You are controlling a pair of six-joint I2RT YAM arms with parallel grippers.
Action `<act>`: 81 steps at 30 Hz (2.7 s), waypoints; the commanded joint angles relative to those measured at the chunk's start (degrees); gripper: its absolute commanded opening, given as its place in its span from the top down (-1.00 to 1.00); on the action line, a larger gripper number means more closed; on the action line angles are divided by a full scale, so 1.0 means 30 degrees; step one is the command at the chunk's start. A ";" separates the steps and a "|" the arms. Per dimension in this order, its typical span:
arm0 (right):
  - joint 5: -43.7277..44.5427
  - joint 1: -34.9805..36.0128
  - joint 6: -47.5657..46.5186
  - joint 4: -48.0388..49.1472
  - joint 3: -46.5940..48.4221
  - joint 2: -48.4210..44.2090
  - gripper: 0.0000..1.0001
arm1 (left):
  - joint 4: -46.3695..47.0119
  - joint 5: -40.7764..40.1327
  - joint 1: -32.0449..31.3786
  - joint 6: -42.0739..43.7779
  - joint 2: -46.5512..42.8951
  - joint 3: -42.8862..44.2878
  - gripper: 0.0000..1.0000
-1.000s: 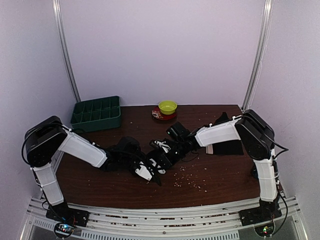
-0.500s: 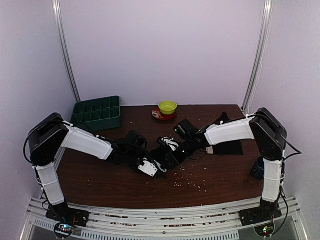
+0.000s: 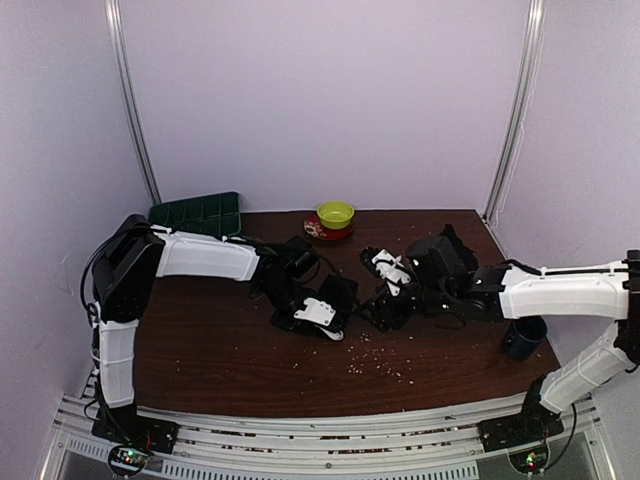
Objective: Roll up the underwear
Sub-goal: Roll the underwear at the center of the board.
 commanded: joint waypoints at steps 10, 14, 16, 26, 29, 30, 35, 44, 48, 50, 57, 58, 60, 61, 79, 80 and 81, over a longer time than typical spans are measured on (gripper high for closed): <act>0.9548 0.5492 -0.5019 0.6761 -0.4466 -0.4981 -0.46 | -0.9789 0.3805 0.0068 -0.3720 0.6142 0.5833 1.00; 1.0137 0.6841 -0.6323 0.6750 -0.4177 -0.3806 -0.44 | -1.0637 0.4276 0.0143 -0.4022 0.6928 0.7055 1.00; 0.9888 0.7312 -0.6811 0.6410 -0.3762 -0.2850 -0.42 | -1.1172 0.4507 0.0192 -0.4046 0.7356 0.7697 1.00; 1.0672 0.8072 -0.8199 0.3788 -0.0172 0.3807 -0.22 | -1.2430 0.5356 0.0695 -0.4503 0.8481 0.9595 1.00; 1.1744 0.8022 -0.8647 0.3778 0.0700 0.5899 -0.21 | -1.2533 0.5483 0.0723 -0.4473 0.8493 0.9622 1.00; 1.2058 0.7998 -0.8830 0.4111 0.0822 0.6391 -0.21 | -1.2562 0.5473 0.0724 -0.4455 0.8517 0.9637 1.00; 1.3406 0.7372 -0.9376 0.4914 0.1564 0.8921 -0.21 | -1.2794 0.5329 0.0731 -0.4433 0.8692 0.9680 1.00; 1.3309 0.6645 -0.9854 0.5295 0.2104 1.0819 -0.20 | -1.2834 0.5270 0.0738 -0.4368 0.8766 0.9687 1.00; 1.2824 0.6437 -0.9778 0.4851 0.2463 1.1427 0.11 | -1.2917 0.5255 0.0745 -0.4243 0.8718 0.9724 1.00; 1.2073 0.6408 -0.9623 0.4574 0.2548 1.1462 0.29 | -1.2921 0.5234 0.0753 -0.4244 0.8680 0.9716 1.00; 0.9292 0.5616 -0.8176 0.2590 0.3364 1.1404 0.95 | -1.2920 0.5101 0.0753 -0.3935 0.8292 1.0071 1.00; 0.8606 0.5438 -0.7889 0.2149 0.3513 1.1375 1.00 | -1.2821 0.5132 0.0775 -0.3784 0.8067 1.0033 0.95; 0.7382 0.5086 -0.7348 0.1426 0.3811 1.1343 1.00 | -1.2323 0.5298 0.0876 -0.3609 0.7330 0.9732 0.83; 0.6840 0.4929 -0.7111 0.1033 0.3950 1.1316 1.00 | -1.1891 0.5289 0.0922 -0.3604 0.6885 0.9329 0.72; -0.1253 0.2352 -0.4685 -0.4497 0.6895 1.1437 1.00 | 0.1965 0.6382 0.3463 -0.2389 -0.5751 -0.4110 -0.96; -0.1622 0.2170 -0.4541 -0.4819 0.7170 1.1540 1.00 | 0.2629 0.6406 0.3637 -0.2389 -0.6502 -0.4746 -0.96; -0.2042 0.2008 -0.4409 -0.5167 0.7435 1.1656 1.00 | 0.3902 0.6262 0.3714 -0.2375 -0.7296 -0.5878 -0.96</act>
